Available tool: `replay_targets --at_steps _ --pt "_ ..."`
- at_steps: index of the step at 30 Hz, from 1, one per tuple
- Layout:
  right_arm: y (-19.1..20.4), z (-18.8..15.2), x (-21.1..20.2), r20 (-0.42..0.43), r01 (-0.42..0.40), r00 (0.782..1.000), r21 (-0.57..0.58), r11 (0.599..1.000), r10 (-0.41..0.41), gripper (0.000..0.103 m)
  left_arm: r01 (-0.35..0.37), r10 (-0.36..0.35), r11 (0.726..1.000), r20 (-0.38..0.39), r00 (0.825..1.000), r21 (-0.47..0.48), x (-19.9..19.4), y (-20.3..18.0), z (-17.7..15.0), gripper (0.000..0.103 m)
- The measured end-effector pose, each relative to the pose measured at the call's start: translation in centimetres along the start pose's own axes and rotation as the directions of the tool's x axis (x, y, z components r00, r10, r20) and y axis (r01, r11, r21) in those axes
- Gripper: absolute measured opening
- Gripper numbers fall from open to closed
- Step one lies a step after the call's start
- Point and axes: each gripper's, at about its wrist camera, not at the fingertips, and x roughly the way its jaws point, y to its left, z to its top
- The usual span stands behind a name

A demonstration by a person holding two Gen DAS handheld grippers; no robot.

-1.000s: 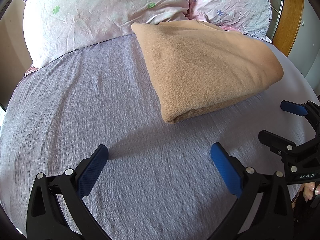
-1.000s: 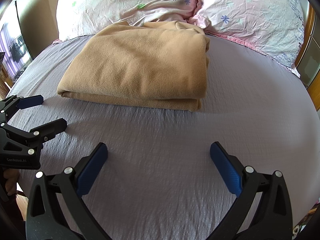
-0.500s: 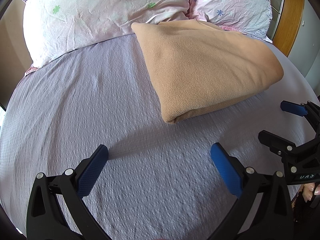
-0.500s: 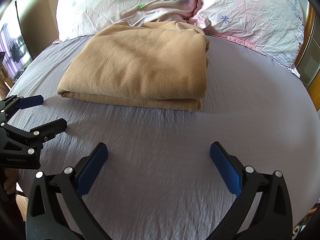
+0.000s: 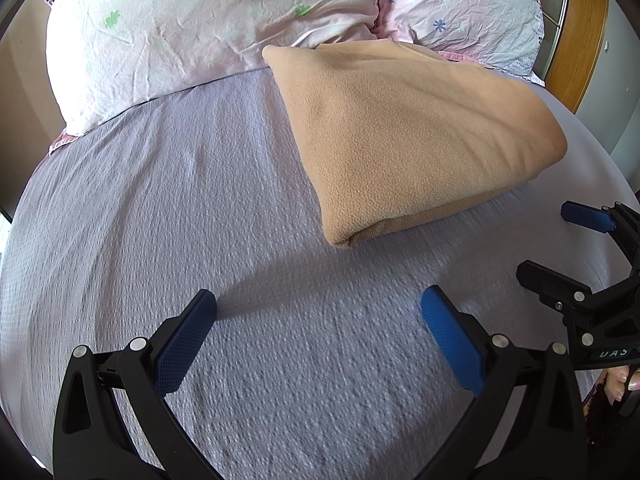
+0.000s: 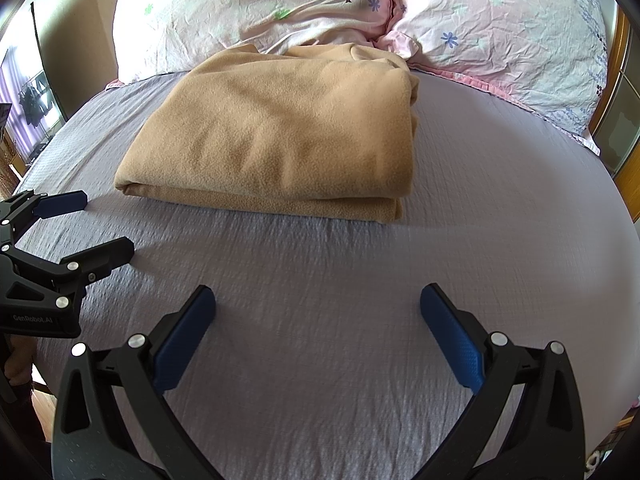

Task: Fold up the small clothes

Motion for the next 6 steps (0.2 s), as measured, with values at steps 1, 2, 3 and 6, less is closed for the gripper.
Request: replay_targets --at_steps 1,2,3,6 --pt "0.00 0.00 0.00 0.000 0.000 1.000 0.000 1.000 0.000 0.101 0.000 0.000 1.000 0.001 1.000 0.000 -0.03 -0.03 -0.01 0.102" --pt "0.00 0.00 0.00 0.000 0.000 1.000 0.000 1.000 0.000 0.101 0.000 0.000 1.000 0.002 1.000 0.000 -0.04 -0.06 0.01 0.102" --pt "0.01 0.00 0.00 0.000 0.000 1.000 0.000 1.000 0.000 0.101 0.000 0.000 1.000 0.003 1.000 0.000 -0.06 -0.08 0.01 0.102" --pt "0.00 0.00 0.01 0.000 0.000 1.000 0.000 1.000 0.000 0.101 0.000 0.000 1.000 0.002 1.000 0.000 -0.05 -0.08 0.02 0.102"
